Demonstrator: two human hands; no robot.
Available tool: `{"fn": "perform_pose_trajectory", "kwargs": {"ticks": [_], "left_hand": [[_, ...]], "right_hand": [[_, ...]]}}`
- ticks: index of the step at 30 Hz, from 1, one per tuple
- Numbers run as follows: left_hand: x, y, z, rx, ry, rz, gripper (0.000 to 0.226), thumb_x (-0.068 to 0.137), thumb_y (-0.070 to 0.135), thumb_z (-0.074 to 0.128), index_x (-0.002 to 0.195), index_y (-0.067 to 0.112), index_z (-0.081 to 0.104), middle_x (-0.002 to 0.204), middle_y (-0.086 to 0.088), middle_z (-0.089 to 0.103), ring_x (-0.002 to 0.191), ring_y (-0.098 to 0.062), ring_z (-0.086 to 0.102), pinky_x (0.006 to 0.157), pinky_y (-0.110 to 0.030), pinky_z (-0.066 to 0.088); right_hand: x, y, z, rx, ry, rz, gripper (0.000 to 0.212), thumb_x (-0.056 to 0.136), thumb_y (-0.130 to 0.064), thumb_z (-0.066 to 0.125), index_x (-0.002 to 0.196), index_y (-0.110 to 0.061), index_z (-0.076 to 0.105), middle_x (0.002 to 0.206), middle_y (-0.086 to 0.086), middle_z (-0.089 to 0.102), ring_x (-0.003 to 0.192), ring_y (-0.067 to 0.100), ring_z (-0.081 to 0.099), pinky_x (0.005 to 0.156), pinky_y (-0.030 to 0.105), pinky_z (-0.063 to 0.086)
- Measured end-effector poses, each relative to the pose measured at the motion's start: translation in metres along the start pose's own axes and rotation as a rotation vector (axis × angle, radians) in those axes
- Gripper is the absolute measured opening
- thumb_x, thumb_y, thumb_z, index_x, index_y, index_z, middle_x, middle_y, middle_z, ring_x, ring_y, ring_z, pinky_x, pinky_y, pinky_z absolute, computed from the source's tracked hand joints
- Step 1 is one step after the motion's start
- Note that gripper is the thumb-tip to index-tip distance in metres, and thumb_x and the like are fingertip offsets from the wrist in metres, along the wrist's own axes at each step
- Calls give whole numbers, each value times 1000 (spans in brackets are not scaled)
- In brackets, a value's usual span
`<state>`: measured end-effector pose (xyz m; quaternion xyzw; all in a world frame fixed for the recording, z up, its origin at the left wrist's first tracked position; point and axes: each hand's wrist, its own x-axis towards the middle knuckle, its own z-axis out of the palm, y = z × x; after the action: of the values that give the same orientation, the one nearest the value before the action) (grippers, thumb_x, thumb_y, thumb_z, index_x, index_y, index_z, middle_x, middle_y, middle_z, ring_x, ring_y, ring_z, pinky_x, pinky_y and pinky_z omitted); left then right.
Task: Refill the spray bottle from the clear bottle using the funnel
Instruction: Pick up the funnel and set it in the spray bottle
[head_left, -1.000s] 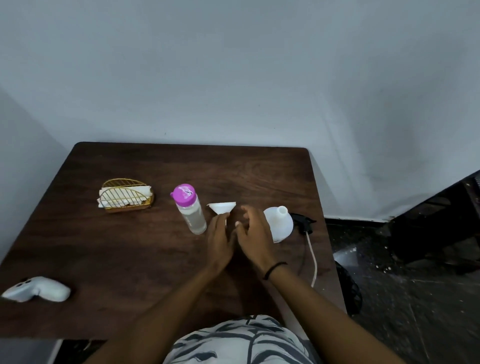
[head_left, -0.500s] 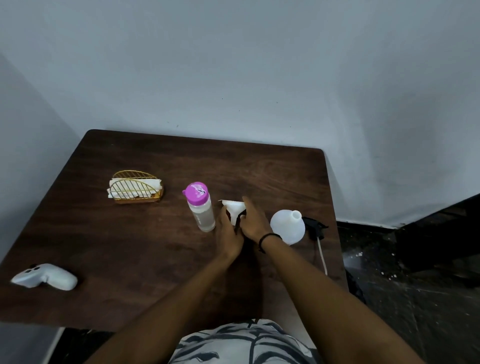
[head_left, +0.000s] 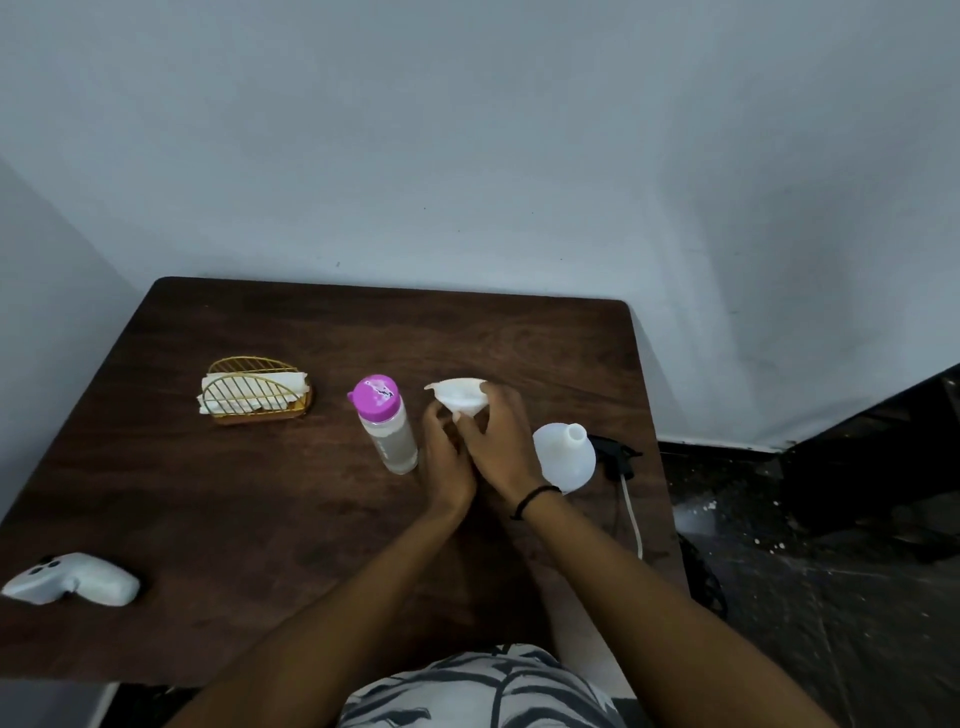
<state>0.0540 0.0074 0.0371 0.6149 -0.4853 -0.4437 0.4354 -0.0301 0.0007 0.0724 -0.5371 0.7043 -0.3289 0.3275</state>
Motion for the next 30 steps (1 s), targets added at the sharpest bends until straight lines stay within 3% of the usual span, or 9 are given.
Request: {"fn": "perform_pose_trajectory", "kwargs": {"ticks": [5,7,9,12,16,18,21,26,30], "left_hand": [[-5,33,7,0,19,141,41,94,41,52,132,29,44,116,14,66,105,0,63,91,-40,54],[-7,50,11,-18,10,167,39,95,25,59,132,26,47,108,14,68,99,5,63,89,-35,55],[-7,65,18,-64,-32,188,42,92,23,66,131,26,50,106,15,70,98,4,65,86,-33,56],[-10,83,29,-119,-118,217,47,89,18,70,133,21,52,104,17,70,95,3,66,80,-22,54],[-16,91,40,-118,-221,239,39,87,8,69,123,16,59,100,12,72,87,0,68,71,-14,51],[-19,91,44,-112,-277,235,35,85,10,72,118,16,62,98,9,73,86,-2,69,72,-21,54],[-19,88,49,-81,-351,218,36,84,12,74,116,21,61,97,13,72,89,2,67,80,-27,56],[-14,78,53,-30,-420,211,46,83,14,77,127,14,61,109,4,73,102,-10,68,87,-32,58],[-13,71,56,-36,-405,219,45,83,10,75,126,13,61,109,1,74,100,-10,69,89,-41,58]], "right_hand": [[-11,-18,-38,44,192,-108,40,93,-25,64,130,-12,55,133,2,42,110,6,50,86,-1,34],[-14,-21,-59,64,259,-143,41,90,-25,69,127,-13,58,131,2,43,109,9,53,91,7,41],[-19,-23,-82,86,300,-170,40,88,-22,72,125,-14,59,130,3,45,113,14,56,95,20,48],[-25,-19,-111,61,310,-217,40,86,-22,74,123,-15,60,130,2,54,118,15,56,98,28,49],[-35,-1,-133,130,292,-165,44,80,-45,75,120,-34,60,129,-13,60,116,8,60,94,37,55],[-39,8,-139,186,293,-126,46,76,-52,74,118,-41,59,128,-13,62,115,9,62,94,39,56],[-46,20,-145,257,269,-87,55,78,-43,77,128,-31,58,130,-6,63,116,9,63,95,37,56],[-53,35,-147,319,211,-33,71,84,-26,78,146,-19,44,141,-5,55,120,3,59,98,18,49],[-54,40,-143,357,195,-10,74,86,-23,77,149,-17,40,142,-6,53,123,4,57,103,24,49]]}}
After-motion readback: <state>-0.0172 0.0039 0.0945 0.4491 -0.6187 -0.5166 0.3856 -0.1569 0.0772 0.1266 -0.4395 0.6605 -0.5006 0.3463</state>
